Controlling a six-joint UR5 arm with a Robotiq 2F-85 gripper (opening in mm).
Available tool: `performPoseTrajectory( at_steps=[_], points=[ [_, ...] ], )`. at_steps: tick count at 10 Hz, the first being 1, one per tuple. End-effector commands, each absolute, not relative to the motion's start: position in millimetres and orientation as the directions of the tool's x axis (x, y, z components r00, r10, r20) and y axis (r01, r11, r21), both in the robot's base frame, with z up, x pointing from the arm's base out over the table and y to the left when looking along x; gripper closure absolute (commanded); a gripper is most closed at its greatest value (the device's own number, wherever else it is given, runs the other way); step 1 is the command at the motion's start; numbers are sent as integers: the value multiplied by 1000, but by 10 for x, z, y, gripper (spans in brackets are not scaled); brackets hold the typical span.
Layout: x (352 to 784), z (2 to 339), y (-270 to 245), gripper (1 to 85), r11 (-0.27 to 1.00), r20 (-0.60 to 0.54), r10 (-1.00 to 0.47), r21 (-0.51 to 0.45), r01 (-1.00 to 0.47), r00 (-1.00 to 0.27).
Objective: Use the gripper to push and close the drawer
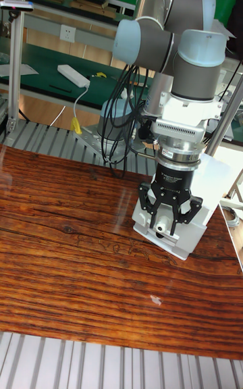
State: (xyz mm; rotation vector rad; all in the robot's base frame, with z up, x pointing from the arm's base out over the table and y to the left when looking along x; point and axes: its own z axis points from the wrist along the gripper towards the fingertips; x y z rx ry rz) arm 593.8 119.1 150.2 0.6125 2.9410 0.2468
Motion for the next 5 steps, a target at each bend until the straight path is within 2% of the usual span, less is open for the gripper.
performPoseTrajectory(
  at_steps=[1, 2, 5],
  points=[
    [5926, 1467, 1209, 430, 902, -92, 410, 189, 388, -907],
    [5910, 1454, 1191, 453, 900, -94, 417, 179, 397, -904],
    [5876, 1467, 1206, 617, 889, -82, 441, 179, 422, -894]
  ],
)
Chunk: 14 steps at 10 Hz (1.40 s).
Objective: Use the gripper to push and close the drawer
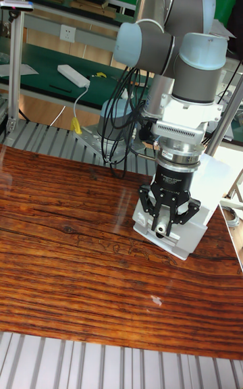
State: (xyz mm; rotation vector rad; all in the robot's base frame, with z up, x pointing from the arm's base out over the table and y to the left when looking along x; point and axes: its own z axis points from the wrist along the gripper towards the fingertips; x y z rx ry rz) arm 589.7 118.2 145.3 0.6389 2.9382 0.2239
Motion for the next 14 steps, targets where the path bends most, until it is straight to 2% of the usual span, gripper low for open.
performPoseTrajectory(
  at_steps=[1, 2, 14],
  points=[
    [5862, 1492, 1221, 647, 886, -75, 444, 185, 425, -893],
    [5840, 1519, 1225, 673, 883, -64, 447, 192, 428, -892],
    [5679, 1480, 1414, 710, 880, -79, 448, 214, 424, -891]
  ],
)
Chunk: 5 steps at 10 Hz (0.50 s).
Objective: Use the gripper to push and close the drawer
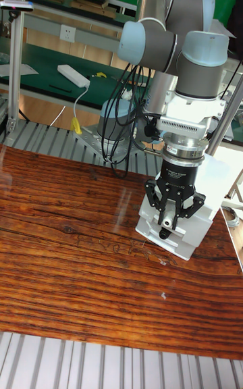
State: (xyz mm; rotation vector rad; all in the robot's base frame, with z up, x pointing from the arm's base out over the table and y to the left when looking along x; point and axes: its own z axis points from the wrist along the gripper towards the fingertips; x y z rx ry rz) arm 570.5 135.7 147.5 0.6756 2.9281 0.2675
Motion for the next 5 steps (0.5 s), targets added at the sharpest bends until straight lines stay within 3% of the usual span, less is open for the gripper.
performPoseTrajectory(
  at_steps=[1, 5],
  points=[
    [5666, 1474, 1429, 710, 880, -80, 448, 215, 424, -890],
    [5607, 1508, 1430, 713, 879, -72, 446, 225, 421, -892]
  ],
)
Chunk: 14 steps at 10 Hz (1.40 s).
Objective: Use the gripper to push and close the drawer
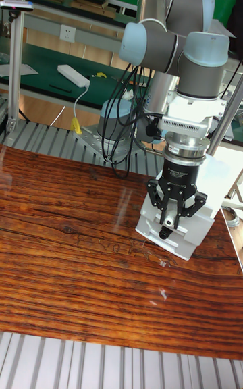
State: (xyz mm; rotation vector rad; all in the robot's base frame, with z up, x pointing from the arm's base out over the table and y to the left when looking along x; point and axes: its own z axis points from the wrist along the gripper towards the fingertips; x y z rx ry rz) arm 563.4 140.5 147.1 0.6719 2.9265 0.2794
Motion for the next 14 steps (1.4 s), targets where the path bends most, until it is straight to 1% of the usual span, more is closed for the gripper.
performPoseTrajectory(
  at_steps=[1, 14],
  points=[
    [5578, 1524, 1408, 713, 879, -68, 443, 232, 417, -894],
    [5453, 1501, 1530, 720, 873, -78, 453, 239, 424, -888]
  ],
)
